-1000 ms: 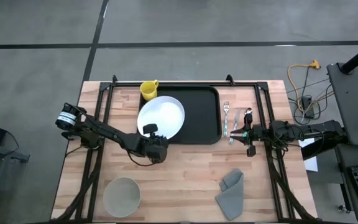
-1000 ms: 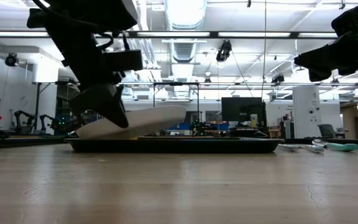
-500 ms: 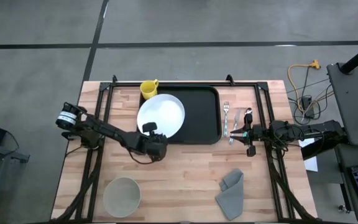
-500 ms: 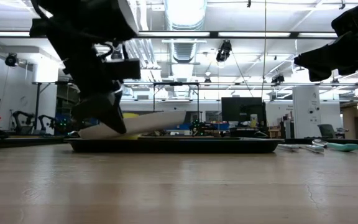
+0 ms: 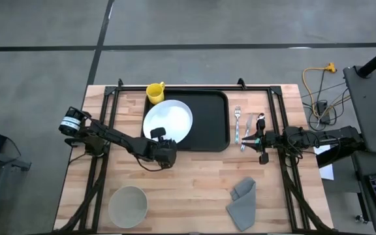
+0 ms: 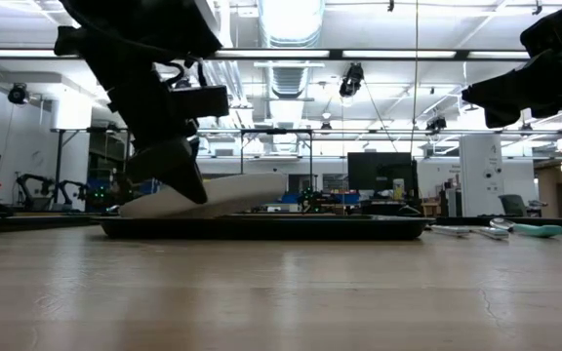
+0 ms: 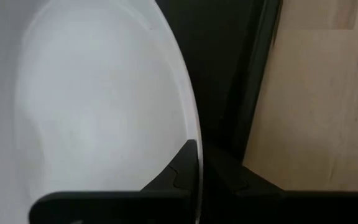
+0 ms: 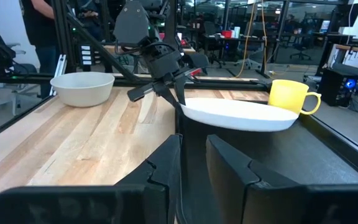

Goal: Set up tray
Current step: Put the white plate at the bottom of the yellow cup on the black tray, then put the gray bowl on top of the white plate on the black tray

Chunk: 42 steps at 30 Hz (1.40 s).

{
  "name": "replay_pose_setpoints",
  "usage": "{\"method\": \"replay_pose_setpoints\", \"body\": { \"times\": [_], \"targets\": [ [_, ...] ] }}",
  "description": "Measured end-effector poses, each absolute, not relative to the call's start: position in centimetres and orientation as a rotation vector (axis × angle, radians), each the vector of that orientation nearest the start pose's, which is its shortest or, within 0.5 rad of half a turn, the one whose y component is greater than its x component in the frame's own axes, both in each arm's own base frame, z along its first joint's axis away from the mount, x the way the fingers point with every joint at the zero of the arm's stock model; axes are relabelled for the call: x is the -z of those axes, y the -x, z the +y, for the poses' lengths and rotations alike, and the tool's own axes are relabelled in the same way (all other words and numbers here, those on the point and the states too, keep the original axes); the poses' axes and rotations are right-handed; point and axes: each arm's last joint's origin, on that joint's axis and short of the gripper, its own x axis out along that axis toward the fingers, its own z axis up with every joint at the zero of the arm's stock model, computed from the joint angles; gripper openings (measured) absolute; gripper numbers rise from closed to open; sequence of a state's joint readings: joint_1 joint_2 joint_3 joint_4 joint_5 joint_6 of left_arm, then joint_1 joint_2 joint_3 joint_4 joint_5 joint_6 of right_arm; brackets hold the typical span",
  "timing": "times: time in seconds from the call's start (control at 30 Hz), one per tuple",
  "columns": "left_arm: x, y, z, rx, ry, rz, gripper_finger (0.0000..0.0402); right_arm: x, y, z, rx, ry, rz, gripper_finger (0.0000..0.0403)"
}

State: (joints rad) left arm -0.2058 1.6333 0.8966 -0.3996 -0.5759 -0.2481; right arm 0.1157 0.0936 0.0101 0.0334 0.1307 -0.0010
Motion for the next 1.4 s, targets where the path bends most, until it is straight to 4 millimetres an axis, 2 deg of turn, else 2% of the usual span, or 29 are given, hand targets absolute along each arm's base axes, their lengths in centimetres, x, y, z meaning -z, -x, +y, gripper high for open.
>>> {"method": "replay_pose_setpoints", "body": {
  "times": [0.43,0.83,1.17,1.4],
  "targets": [
    [-15.6,-28.9,-4.5,-0.439,-0.184,1.029,0.0006,-16.3,-10.2,0.8,0.015,0.007,0.050,0.0074],
    [-15.7,-28.9,-4.5,-0.441,-0.188,1.036,0.0099,-16.3,-10.2,0.8,0.015,0.007,0.050,0.0075],
    [-18.4,-30.0,-5.3,-0.403,-0.142,1.056,0.0104,-16.3,-10.2,0.8,0.015,0.007,0.049,0.0074],
    [-20.7,-30.8,-6.9,-0.350,-0.106,1.034,0.0104,-16.3,-10.2,0.8,0.015,0.007,0.050,0.0068]
  ]
}}
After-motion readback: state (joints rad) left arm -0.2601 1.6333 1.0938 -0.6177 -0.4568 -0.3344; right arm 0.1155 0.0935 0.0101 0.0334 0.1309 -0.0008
